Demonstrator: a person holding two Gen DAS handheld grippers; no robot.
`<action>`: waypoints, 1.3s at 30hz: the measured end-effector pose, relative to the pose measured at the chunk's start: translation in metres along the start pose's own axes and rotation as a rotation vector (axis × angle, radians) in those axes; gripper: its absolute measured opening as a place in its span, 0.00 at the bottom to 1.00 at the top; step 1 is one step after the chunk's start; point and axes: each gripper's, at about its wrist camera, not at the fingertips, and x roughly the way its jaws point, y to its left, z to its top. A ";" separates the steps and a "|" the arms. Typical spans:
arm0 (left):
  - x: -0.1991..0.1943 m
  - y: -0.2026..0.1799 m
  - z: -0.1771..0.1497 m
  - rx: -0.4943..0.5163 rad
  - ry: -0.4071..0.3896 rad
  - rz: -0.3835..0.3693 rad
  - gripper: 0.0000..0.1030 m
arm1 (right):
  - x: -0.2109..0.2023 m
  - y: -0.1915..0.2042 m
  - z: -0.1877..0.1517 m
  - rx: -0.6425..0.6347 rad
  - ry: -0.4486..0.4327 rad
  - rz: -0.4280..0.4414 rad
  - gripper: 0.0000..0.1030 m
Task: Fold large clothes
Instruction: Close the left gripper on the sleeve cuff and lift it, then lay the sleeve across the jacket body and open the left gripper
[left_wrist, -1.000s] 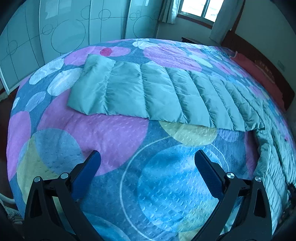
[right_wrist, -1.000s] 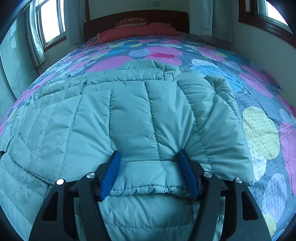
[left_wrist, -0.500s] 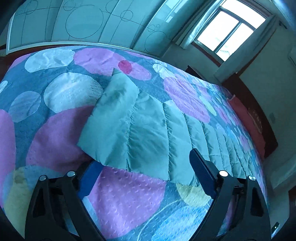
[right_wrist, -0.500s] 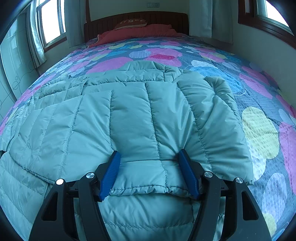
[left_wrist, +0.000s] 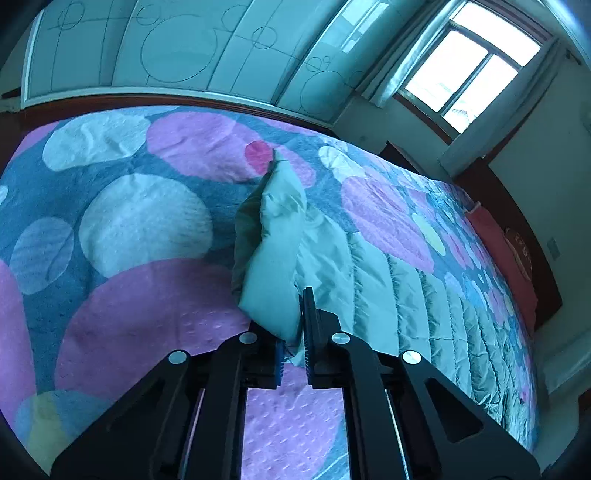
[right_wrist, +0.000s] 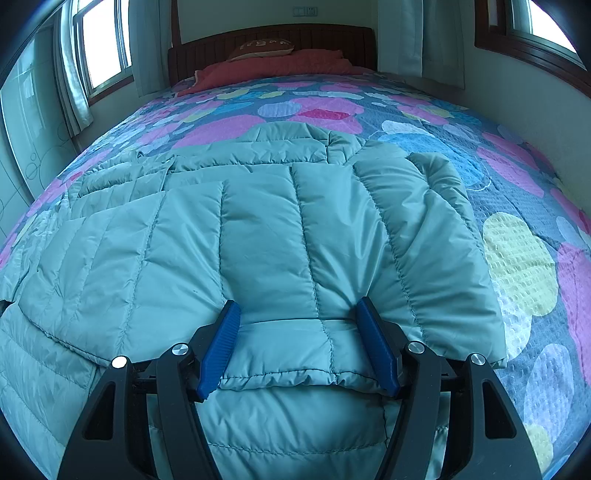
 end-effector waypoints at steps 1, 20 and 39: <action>-0.001 -0.007 0.000 0.026 -0.006 -0.011 0.06 | 0.000 0.000 0.000 0.000 0.000 0.000 0.63; -0.007 -0.234 -0.089 0.556 0.069 -0.263 0.05 | -0.001 -0.001 -0.001 0.006 -0.005 0.004 0.63; 0.000 -0.376 -0.266 0.903 0.228 -0.393 0.05 | -0.001 -0.001 0.001 0.020 -0.010 0.017 0.63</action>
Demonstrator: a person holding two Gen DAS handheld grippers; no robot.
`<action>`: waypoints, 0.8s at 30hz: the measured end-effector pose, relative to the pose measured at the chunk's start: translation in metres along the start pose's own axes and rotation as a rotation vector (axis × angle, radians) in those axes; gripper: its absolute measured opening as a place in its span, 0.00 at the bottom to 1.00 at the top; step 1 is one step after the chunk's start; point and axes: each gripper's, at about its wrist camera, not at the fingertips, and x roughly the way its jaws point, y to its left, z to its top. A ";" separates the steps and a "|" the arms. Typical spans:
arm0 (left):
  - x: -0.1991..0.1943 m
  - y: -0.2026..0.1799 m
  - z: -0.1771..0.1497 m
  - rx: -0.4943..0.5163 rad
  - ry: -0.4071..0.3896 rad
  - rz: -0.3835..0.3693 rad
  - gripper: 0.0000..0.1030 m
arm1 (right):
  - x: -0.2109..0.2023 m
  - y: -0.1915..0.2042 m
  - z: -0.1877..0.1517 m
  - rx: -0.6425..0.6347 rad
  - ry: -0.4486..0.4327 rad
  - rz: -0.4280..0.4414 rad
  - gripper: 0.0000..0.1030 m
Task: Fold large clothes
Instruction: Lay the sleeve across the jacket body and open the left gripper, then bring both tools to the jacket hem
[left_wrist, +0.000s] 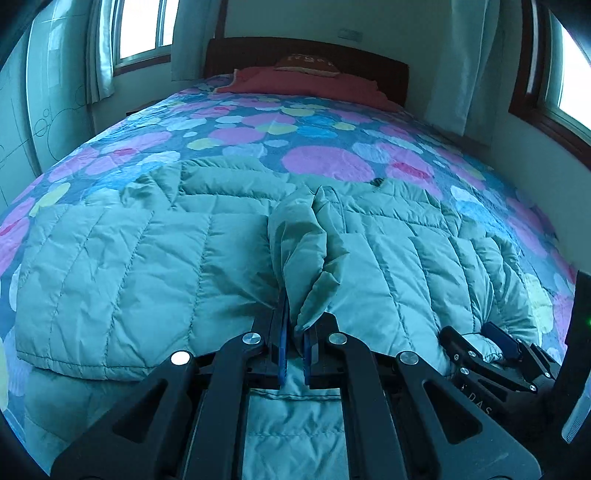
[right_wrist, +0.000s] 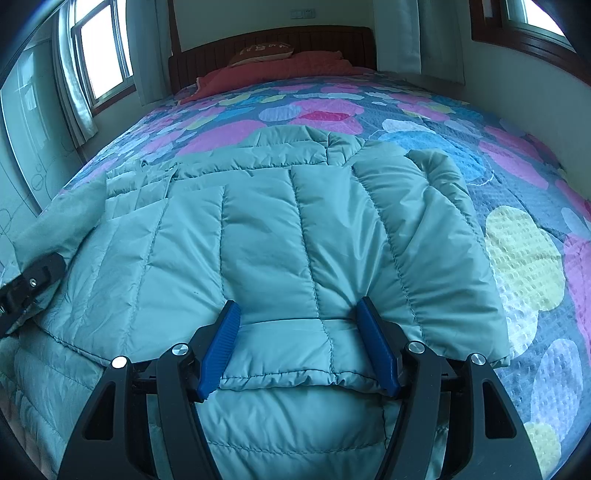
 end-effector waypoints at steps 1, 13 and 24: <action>0.005 -0.006 -0.002 0.010 0.009 -0.005 0.06 | 0.000 0.000 0.000 0.000 0.000 0.000 0.63; -0.009 -0.011 -0.008 0.032 0.027 -0.075 0.49 | -0.003 -0.006 -0.003 0.000 -0.001 -0.002 0.64; -0.066 0.062 -0.012 -0.027 -0.014 0.009 0.53 | -0.009 0.019 0.013 -0.008 0.013 -0.031 0.64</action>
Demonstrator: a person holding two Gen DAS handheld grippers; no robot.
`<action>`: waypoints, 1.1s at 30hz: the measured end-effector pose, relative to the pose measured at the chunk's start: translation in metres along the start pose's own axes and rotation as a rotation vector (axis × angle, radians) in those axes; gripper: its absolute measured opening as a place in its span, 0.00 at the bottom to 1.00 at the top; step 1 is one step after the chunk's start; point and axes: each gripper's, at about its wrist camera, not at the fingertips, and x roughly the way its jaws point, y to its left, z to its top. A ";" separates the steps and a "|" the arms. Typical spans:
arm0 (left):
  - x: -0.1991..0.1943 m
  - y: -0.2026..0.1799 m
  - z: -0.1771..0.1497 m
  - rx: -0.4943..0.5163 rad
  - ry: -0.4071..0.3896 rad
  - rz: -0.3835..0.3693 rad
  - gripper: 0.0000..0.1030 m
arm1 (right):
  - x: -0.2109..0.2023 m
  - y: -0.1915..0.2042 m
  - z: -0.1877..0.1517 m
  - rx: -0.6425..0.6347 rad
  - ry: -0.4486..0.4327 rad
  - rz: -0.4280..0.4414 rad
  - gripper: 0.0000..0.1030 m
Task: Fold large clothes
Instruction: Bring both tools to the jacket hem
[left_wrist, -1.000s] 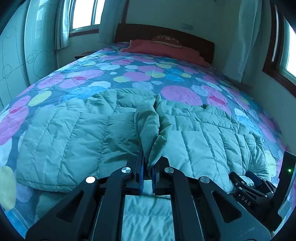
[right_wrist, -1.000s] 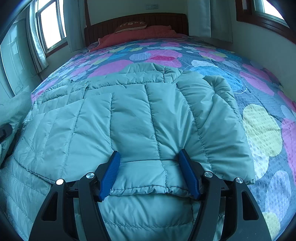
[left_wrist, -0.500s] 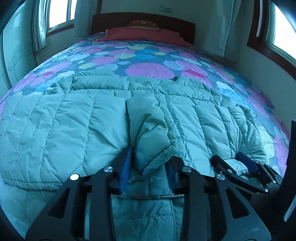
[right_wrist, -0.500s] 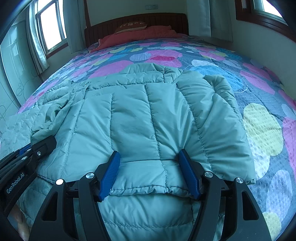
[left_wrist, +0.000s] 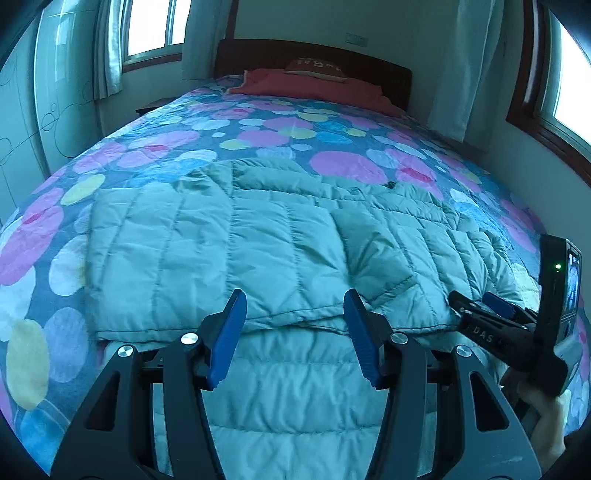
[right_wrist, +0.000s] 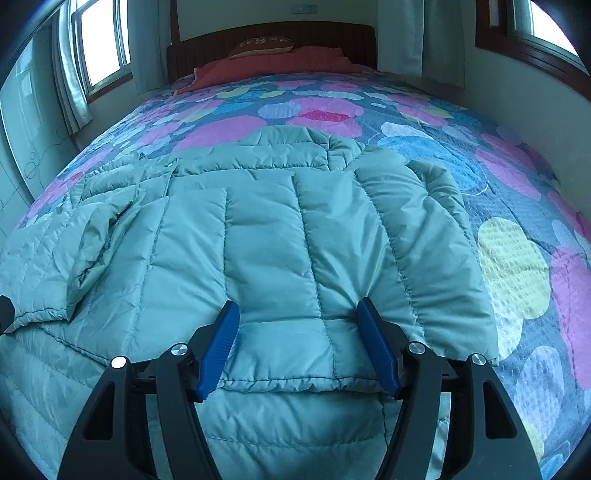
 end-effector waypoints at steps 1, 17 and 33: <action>-0.005 0.012 0.002 -0.010 -0.014 0.020 0.53 | -0.004 0.005 0.002 0.012 -0.010 0.015 0.64; 0.007 0.120 0.001 -0.151 0.017 0.179 0.54 | -0.001 0.096 0.036 0.069 -0.009 0.216 0.64; 0.016 0.129 -0.006 -0.173 0.036 0.185 0.56 | -0.005 0.103 0.032 0.085 -0.027 0.261 0.64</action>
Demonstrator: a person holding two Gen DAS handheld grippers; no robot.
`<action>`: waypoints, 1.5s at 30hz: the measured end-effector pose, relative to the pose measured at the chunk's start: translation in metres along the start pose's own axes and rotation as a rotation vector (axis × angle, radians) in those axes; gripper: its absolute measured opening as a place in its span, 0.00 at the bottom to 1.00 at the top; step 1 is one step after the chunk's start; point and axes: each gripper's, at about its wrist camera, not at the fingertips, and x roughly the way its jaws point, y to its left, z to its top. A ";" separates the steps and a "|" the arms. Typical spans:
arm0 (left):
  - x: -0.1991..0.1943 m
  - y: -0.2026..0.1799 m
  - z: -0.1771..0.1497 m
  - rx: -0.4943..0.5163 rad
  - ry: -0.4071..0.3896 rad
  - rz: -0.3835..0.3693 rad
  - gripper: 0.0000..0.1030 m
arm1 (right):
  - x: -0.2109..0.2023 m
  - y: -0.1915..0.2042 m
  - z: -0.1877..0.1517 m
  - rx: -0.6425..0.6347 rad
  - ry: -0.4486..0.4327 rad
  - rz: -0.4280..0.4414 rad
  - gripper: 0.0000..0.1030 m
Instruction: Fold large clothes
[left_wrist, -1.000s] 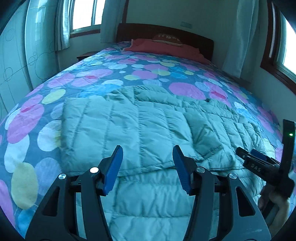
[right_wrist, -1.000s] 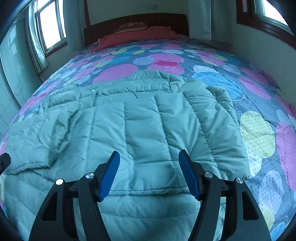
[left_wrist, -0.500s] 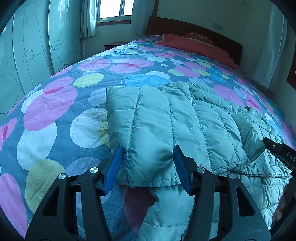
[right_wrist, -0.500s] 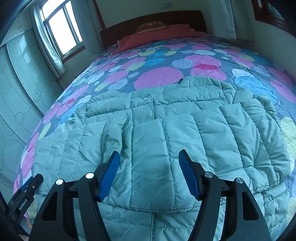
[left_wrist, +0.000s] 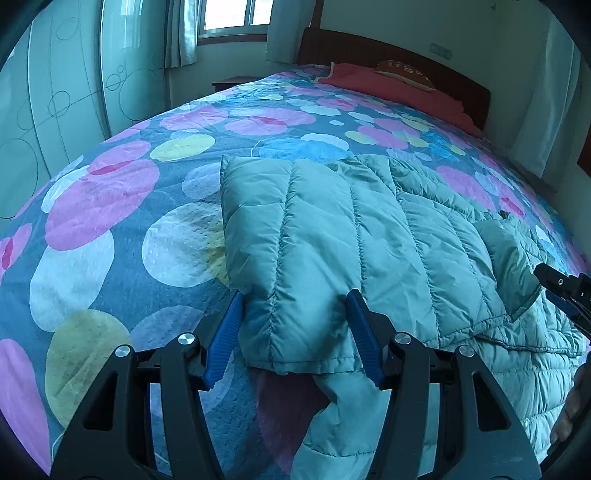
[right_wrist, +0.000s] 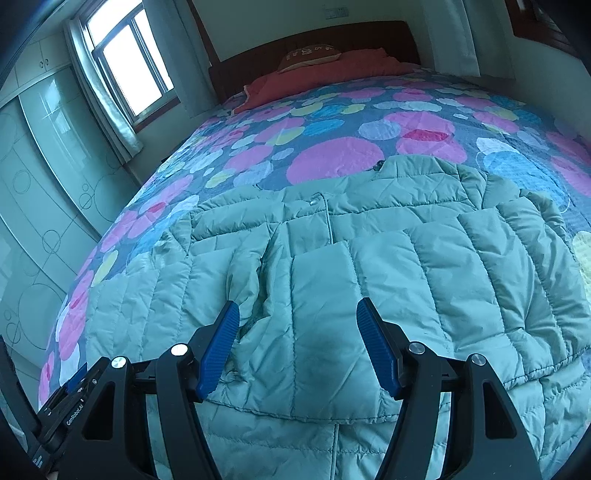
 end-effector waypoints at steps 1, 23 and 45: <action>0.000 0.000 0.000 0.000 0.000 0.000 0.56 | -0.003 -0.002 -0.001 0.005 -0.005 0.001 0.64; -0.016 0.006 0.006 -0.008 -0.015 -0.015 0.57 | -0.016 -0.004 0.000 -0.078 0.001 0.049 0.08; 0.012 -0.024 0.008 0.049 0.047 0.025 0.62 | -0.043 -0.171 -0.006 0.102 0.037 -0.161 0.34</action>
